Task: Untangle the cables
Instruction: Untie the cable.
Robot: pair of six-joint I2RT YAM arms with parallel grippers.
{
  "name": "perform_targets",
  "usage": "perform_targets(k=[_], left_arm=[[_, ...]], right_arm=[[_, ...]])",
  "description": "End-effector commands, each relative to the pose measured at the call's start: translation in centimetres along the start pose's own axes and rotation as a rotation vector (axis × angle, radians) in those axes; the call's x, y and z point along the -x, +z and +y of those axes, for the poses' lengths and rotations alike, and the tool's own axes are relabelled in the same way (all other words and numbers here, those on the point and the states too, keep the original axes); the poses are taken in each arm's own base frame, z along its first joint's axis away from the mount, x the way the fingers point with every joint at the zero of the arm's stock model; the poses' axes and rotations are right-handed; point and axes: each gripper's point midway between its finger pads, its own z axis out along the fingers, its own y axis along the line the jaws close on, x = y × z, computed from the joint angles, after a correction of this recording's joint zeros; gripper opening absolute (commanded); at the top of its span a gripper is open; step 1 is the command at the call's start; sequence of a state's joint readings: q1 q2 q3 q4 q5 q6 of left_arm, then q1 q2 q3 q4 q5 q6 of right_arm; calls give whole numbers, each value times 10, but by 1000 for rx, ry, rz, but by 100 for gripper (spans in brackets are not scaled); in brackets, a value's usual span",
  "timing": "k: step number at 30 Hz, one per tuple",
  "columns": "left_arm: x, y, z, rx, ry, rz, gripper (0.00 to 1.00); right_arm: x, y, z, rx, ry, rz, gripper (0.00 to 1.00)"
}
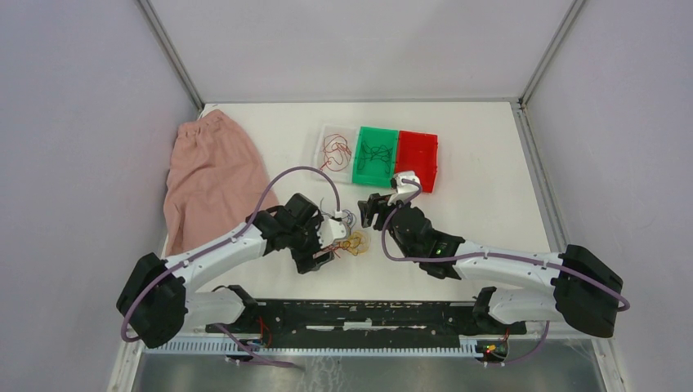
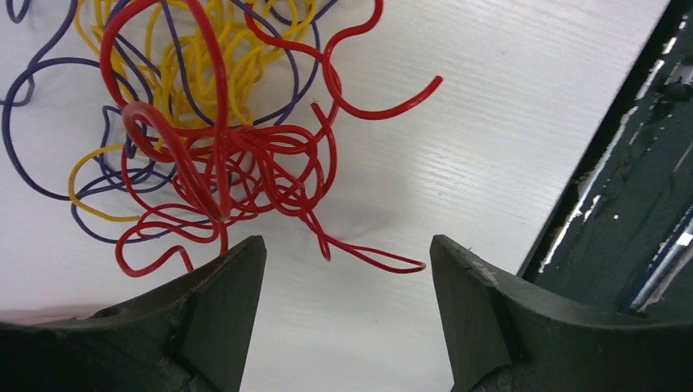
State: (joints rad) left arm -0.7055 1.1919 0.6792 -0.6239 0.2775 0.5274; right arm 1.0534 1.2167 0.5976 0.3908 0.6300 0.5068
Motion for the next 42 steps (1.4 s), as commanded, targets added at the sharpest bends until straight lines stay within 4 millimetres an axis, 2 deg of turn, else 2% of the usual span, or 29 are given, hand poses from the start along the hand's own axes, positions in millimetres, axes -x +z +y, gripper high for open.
perform_targets(k=[1, 4, 6, 11, 15, 17, 22, 25, 27, 29, 31, 34, 38, 42], left_arm=[[6, 1, 24, 127, -9, -8, 77], [-3, -5, 38, 220, 26, 19, 65], [-4, -11, 40, 243, 38, 17, 56], [-2, -23, 35, 248, 45, -14, 44], [-5, -20, 26, 208, 47, -13, 24], [-8, -18, 22, 186, 43, -8, 21], [-15, -13, 14, 143, 41, 11, 29], [-19, -12, 17, 153, 63, 30, 29], [-21, -12, 20, 166, 76, 44, 24], [-19, -16, 22, 170, 93, 47, 13], [-9, -26, 27, 182, 117, 31, 4], [17, -54, 34, 216, 189, -16, 3], [70, -115, 46, 307, 314, -146, 3], [113, -171, 50, 399, 482, -269, 3]], right_arm=[[21, 1, 5, 0, 28, -57, 70], [20, 1, 4, -3, 24, -54, 70], [19, 2, 4, -2, 24, -52, 70], [16, 2, 4, 0, 36, -50, 70], [16, 2, 4, 0, 42, -49, 69], [17, 1, 4, 1, 43, -52, 70], [20, -2, -1, -9, 41, -61, 69], [21, -3, -2, -11, 41, -65, 69], [21, -3, -1, -9, 41, -64, 70], [23, -3, -1, -9, 41, -67, 69], [24, -4, 0, -6, 40, -69, 70], [28, -4, 5, 15, 30, -74, 70], [40, -4, 20, 78, 21, -92, 75], [58, -7, 48, 202, 17, -108, 81]])
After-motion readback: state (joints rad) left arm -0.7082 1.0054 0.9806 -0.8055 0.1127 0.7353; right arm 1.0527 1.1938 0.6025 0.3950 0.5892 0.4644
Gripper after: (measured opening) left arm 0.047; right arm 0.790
